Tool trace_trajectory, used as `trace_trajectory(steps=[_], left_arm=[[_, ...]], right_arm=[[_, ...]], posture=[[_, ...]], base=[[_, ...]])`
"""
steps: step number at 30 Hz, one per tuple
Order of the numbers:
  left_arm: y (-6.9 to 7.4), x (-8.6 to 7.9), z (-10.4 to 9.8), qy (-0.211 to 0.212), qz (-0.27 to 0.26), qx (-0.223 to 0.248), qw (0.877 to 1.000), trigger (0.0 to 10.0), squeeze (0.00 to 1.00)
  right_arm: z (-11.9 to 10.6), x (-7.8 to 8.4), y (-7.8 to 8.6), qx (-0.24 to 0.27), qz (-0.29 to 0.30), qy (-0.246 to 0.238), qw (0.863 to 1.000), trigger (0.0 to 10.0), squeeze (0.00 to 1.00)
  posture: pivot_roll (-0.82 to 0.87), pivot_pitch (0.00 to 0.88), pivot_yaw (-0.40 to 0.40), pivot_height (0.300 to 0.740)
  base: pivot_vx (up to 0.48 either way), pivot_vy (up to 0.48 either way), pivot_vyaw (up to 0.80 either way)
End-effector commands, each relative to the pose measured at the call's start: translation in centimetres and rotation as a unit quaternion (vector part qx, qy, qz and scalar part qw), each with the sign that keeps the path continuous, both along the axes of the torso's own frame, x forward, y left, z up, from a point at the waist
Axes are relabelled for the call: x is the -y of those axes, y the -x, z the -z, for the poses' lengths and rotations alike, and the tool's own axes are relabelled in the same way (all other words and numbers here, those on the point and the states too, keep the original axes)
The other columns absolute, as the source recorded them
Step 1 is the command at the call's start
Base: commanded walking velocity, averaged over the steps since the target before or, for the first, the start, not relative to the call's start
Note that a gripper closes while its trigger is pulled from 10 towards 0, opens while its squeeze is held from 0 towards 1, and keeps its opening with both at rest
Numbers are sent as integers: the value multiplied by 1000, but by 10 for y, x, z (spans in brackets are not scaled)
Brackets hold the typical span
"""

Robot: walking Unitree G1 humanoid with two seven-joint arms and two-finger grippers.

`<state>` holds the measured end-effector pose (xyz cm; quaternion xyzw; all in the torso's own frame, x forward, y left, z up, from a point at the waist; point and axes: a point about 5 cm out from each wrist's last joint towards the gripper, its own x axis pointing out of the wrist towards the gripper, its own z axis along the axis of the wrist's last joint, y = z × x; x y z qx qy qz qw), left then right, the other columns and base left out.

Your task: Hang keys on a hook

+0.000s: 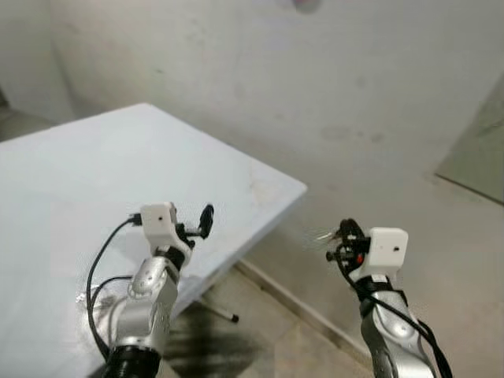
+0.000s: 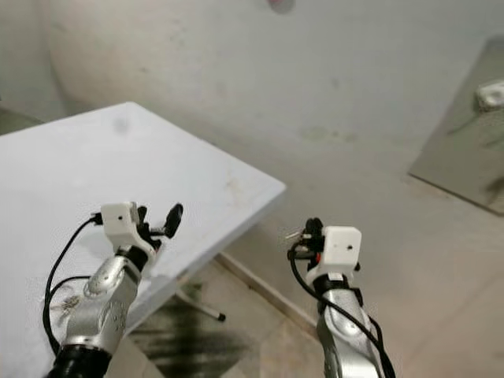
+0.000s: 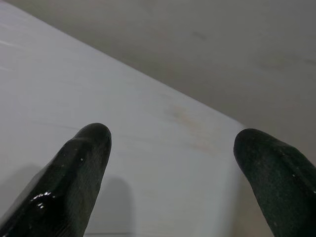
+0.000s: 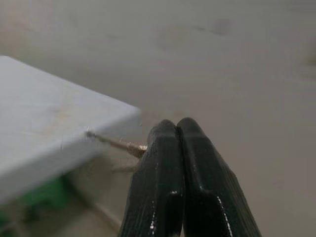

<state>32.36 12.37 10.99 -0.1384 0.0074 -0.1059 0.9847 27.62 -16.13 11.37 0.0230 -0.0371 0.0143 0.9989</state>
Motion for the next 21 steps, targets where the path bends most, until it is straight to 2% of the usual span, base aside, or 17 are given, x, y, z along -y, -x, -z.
trace_trajectory(steps=[1,9,21], left_arm=[[-2,0,-5,-13,6,8,1000,10000,0],[-2,-7,-7,-19,-9,12,1000,10000,0],[0,-7,-7,-23,-8,14,1000,10000,0]], right_arm=[[-6,0,-1,10,3,2,1000,10000,0],[-4,2,-1,10,16,-3,1000,10000,0],[-4,1,-1,11,17,-4,1000,10000,0]], posture=[[-17,22,-35,740],[-19,22,-21,740],[-12,20,-17,740]], base=[[0,0,-763],[0,0,-766],[0,0,-766]])
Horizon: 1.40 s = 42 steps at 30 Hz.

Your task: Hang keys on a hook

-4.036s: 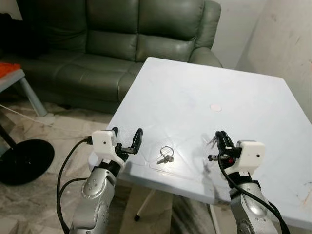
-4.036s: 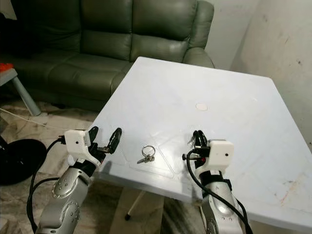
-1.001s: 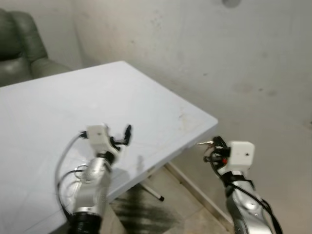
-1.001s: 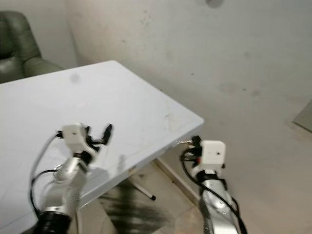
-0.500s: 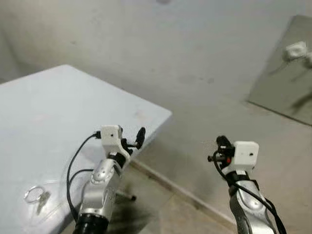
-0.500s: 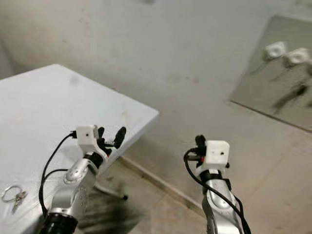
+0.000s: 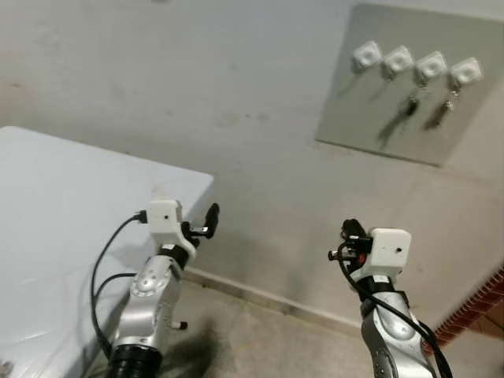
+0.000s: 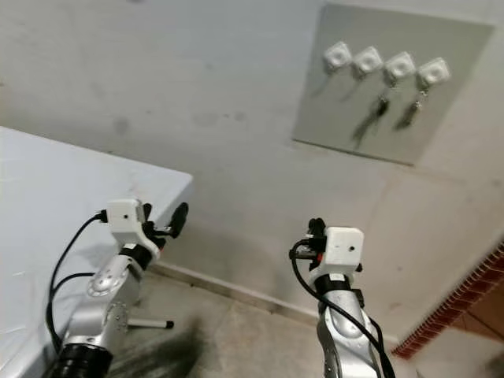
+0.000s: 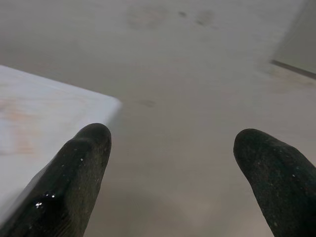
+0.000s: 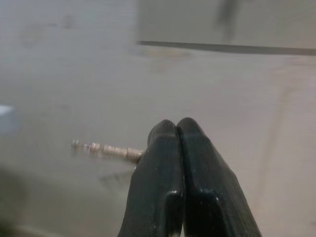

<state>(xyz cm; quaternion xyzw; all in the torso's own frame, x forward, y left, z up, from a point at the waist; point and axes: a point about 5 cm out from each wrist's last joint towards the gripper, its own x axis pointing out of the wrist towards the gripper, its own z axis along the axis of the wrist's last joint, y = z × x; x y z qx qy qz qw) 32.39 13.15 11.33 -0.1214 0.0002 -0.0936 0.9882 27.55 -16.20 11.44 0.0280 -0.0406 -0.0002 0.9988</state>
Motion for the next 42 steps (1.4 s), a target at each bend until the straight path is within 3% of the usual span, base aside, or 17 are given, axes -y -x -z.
trace_trajectory(steps=[1,8,20,42], left_arm=[[0,1,-4,-7,5,7,1000,10000,0],[2,3,-4,-9,10,8,1000,10000,0],[8,10,-1,-9,32,2,999,10000,0],[12,9,5,-10,26,-16,999,10000,0]], right_arm=[[-4,0,-2,8,3,2,1000,10000,0],[-5,0,-2,14,4,-1,1000,10000,0],[-7,5,3,28,7,3,1000,10000,0],[-6,8,6,28,6,6,1000,10000,0]], posture=[[-12,20,-17,740],[-12,14,-16,740],[-23,0,-19,740],[-16,0,-37,740]], base=[[0,0,-763],[0,0,-760],[0,0,0],[0,0,0]])
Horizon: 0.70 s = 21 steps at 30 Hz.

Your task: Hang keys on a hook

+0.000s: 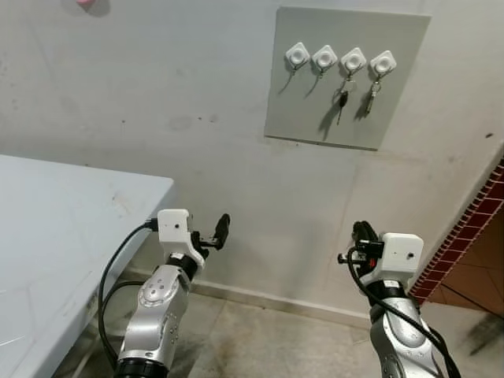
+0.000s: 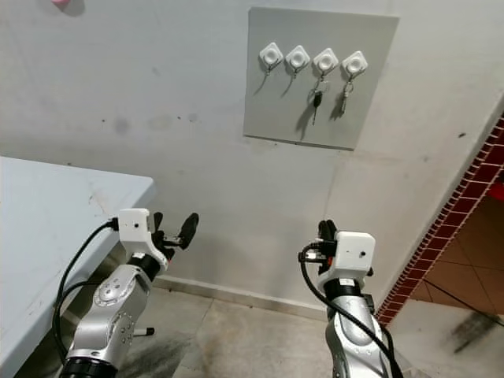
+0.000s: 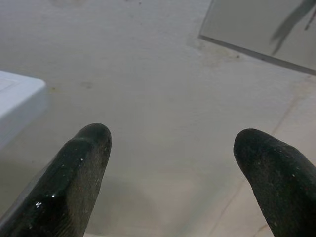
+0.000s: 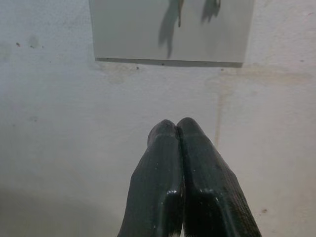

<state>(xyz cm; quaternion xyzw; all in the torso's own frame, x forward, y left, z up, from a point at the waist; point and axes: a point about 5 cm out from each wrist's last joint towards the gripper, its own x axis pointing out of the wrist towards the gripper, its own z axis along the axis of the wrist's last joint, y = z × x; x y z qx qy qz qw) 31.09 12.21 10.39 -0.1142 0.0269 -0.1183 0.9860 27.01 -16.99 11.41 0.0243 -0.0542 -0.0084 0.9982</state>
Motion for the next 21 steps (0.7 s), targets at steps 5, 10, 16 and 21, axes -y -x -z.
trace_trajectory(steps=[5,10,16,21], left_arm=[[-1,-1,-5,2,-1,8,1000,10000,0],[-1,-1,-7,3,0,11,1000,10000,0],[-1,-1,-8,4,1,12,1000,10000,0],[-1,-2,-9,3,1,15,1000,10000,0]], right_arm=[[-6,0,2,14,-2,3,1000,10000,0],[-6,0,2,14,-2,2,1000,10000,0],[-6,0,2,14,-2,2,1000,10000,0],[-5,-1,2,12,-2,1,1000,10000,0]], posture=[[-18,0,-36,740],[-18,0,-35,740],[-17,0,-33,740],[-15,0,-34,740]], base=[[0,0,0],[0,0,0],[0,0,0],[109,0,0]])
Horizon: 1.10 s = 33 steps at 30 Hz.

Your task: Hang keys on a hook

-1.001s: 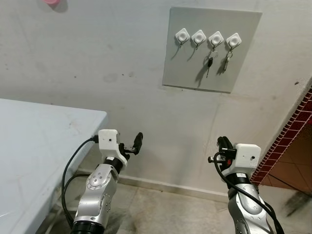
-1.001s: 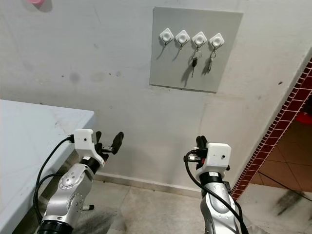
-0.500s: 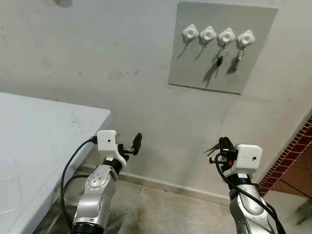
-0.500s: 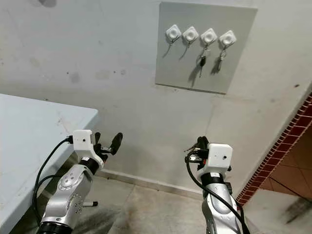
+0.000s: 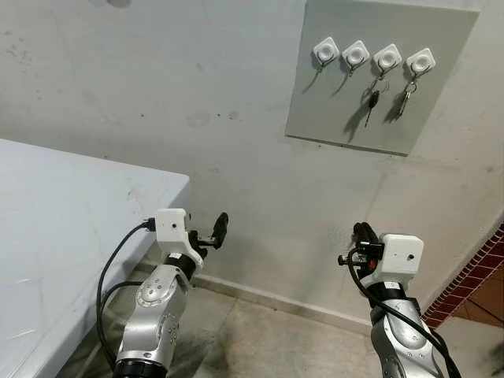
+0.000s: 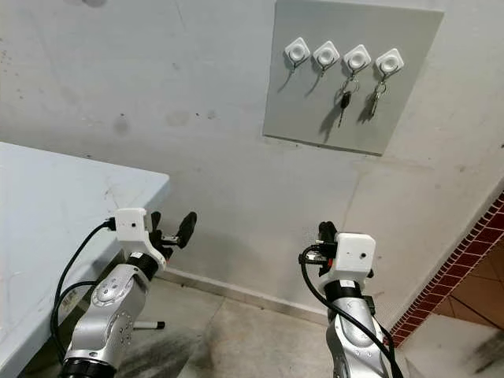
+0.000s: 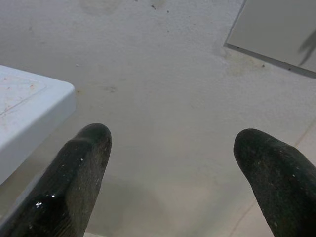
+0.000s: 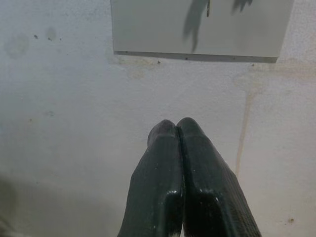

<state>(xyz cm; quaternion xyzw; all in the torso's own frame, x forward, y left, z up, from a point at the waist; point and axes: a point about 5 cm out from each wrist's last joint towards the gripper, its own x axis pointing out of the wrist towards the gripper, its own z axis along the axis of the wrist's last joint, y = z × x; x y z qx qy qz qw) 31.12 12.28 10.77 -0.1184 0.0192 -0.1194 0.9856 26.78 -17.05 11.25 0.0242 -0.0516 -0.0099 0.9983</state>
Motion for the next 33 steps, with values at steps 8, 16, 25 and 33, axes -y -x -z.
trace_trajectory(steps=[8,16,25,33], left_arm=[[-1,0,-6,-6,2,10,1000,10000,0],[-1,-2,-6,-8,2,10,1000,10000,0],[-2,-3,-7,-10,-1,11,1000,10000,0],[-3,-4,-8,-9,-1,12,1000,10000,0]], right_arm=[[-6,-3,1,14,-3,-1,1000,10000,0],[-6,-4,0,13,-2,-3,1000,10000,0],[-5,-6,-1,12,-3,-6,1000,10000,0],[-5,-6,-1,13,-3,-7,1000,10000,0]], posture=[[-14,1,-31,740],[-10,7,-28,740],[-4,8,-28,740],[-4,8,-27,740]], base=[[303,0,0],[328,0,0],[330,0,0],[332,0,0]])
